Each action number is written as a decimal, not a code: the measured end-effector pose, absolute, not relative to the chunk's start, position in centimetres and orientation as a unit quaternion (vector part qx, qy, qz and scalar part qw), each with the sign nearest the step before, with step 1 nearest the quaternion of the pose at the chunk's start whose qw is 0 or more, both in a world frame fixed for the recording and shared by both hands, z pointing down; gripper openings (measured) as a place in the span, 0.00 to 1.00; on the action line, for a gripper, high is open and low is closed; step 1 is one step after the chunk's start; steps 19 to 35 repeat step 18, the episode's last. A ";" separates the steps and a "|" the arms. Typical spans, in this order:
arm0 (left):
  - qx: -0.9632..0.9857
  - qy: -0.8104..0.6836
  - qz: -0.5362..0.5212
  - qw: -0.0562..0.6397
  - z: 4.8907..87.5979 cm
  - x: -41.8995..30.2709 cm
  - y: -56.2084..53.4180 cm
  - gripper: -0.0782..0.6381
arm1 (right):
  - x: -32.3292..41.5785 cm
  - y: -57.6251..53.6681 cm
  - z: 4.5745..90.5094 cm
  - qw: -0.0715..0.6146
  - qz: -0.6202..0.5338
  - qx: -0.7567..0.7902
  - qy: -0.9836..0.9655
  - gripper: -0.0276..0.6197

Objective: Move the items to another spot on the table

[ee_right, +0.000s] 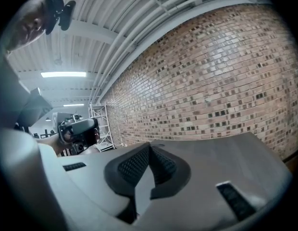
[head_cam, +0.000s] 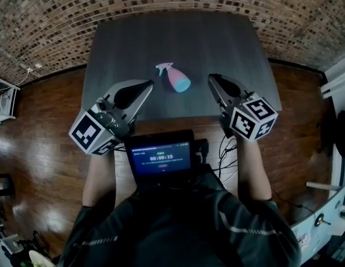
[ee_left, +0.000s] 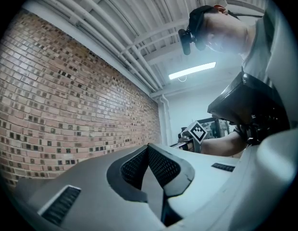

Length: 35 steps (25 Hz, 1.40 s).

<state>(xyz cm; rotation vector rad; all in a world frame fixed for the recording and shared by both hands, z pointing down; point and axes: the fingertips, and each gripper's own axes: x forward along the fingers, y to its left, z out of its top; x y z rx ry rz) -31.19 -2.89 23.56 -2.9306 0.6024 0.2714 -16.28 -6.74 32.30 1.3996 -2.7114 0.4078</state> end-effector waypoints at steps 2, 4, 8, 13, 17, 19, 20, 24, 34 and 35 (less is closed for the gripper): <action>-0.973 0.200 0.090 0.069 23.5 -31.1 -2.8 0.10 | -16.3 -6.8 32.3 0.032 0.134 0.454 -0.880 0.05; -0.974 0.198 0.088 0.067 23.6 -30.9 -2.7 0.10 | -16.2 -6.8 32.3 0.033 0.136 0.455 -0.880 0.05; -0.974 0.200 0.086 0.066 23.7 -30.9 -2.7 0.10 | -16.3 -7.0 32.2 0.033 0.134 0.452 -0.881 0.05; -0.973 0.203 0.086 0.065 23.6 -30.9 -2.6 0.10 | -16.2 -7.1 32.3 0.035 0.135 0.452 -0.881 0.05; -0.976 0.198 0.079 0.041 24.1 -30.8 -1.9 0.10 | -16.1 -6.9 32.3 0.037 0.135 0.452 -0.881 0.05; -0.977 0.198 0.078 0.036 24.2 -30.8 -1.7 0.10 | -16.1 -6.8 32.3 0.038 0.135 0.452 -0.881 0.05; -0.977 0.198 0.078 0.036 24.2 -30.8 -1.7 0.10 | -16.1 -6.8 32.3 0.038 0.135 0.452 -0.881 0.05; -0.977 0.198 0.078 0.036 24.2 -30.8 -1.7 0.10 | -16.1 -6.8 32.3 0.038 0.135 0.452 -0.881 0.05; -0.977 0.198 0.078 0.036 24.2 -30.8 -1.7 0.10 | -16.1 -6.8 32.3 0.038 0.135 0.452 -0.881 0.05; -0.977 0.198 0.078 0.036 24.2 -30.8 -1.7 0.10 | -16.1 -6.8 32.3 0.038 0.135 0.452 -0.881 0.05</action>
